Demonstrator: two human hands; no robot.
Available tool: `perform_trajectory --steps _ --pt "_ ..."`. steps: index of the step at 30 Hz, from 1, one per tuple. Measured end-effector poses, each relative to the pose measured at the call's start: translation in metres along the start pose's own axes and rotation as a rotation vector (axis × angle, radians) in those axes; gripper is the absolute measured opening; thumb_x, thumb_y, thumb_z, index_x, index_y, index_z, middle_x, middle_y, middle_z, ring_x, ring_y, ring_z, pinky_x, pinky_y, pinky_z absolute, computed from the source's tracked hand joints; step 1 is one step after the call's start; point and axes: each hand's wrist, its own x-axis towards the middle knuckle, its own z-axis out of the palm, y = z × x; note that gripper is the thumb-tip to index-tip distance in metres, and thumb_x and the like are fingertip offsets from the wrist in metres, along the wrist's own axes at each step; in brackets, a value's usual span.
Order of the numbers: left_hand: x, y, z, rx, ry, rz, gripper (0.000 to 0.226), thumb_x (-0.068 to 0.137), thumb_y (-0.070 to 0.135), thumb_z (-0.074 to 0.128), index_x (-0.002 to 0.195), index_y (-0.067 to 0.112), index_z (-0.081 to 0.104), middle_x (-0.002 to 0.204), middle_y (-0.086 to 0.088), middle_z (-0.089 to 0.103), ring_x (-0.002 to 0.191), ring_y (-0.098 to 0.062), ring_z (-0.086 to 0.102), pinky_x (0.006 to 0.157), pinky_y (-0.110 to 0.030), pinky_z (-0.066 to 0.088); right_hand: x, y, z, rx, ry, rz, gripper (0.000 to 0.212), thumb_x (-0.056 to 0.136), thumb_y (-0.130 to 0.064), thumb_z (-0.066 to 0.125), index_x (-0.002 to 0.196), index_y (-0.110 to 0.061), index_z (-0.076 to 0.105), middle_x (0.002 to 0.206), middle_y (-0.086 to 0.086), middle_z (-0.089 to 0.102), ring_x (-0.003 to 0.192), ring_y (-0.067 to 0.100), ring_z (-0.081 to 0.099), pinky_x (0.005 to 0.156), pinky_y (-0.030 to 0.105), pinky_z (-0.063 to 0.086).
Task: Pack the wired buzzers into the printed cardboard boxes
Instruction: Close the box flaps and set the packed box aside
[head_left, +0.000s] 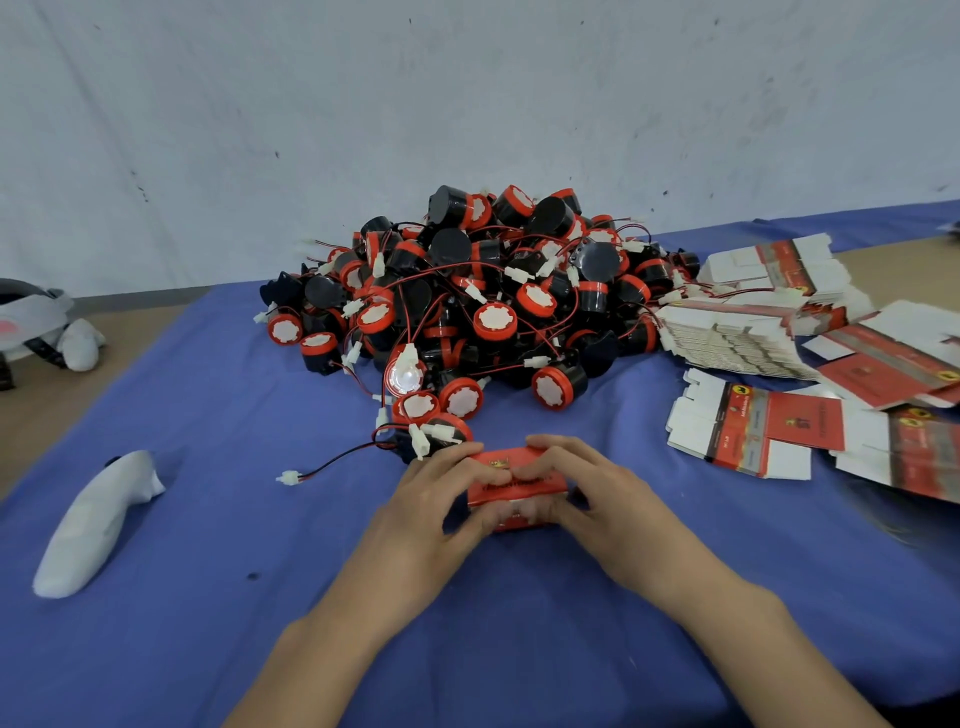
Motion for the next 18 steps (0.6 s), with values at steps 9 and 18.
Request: perform_trajectory --steps 9,18 --pt "-0.003 -0.0001 -0.0012 0.048 0.018 -0.021 0.042 0.092 0.074 0.033 0.128 0.055 0.045 0.124 0.031 0.05 0.117 0.012 0.045 0.084 -0.01 0.043 0.0006 -0.0043 -0.0024 0.039 0.076 0.008 0.05 0.089 -0.073 0.031 0.124 -0.045 0.052 0.115 -0.043 0.049 0.095 -0.008 0.056 0.082 0.019 0.046" --pt "-0.003 -0.0032 -0.002 0.155 -0.058 0.06 0.058 0.083 0.077 0.041 0.137 0.055 0.037 0.141 0.045 0.023 0.134 0.02 0.021 0.102 -0.018 0.04 -0.0051 -0.0016 -0.0069 0.027 -0.054 0.004 0.062 0.083 -0.077 0.043 0.138 -0.051 0.042 0.145 -0.044 0.031 0.124 -0.013 0.045 0.102 0.022 0.044"
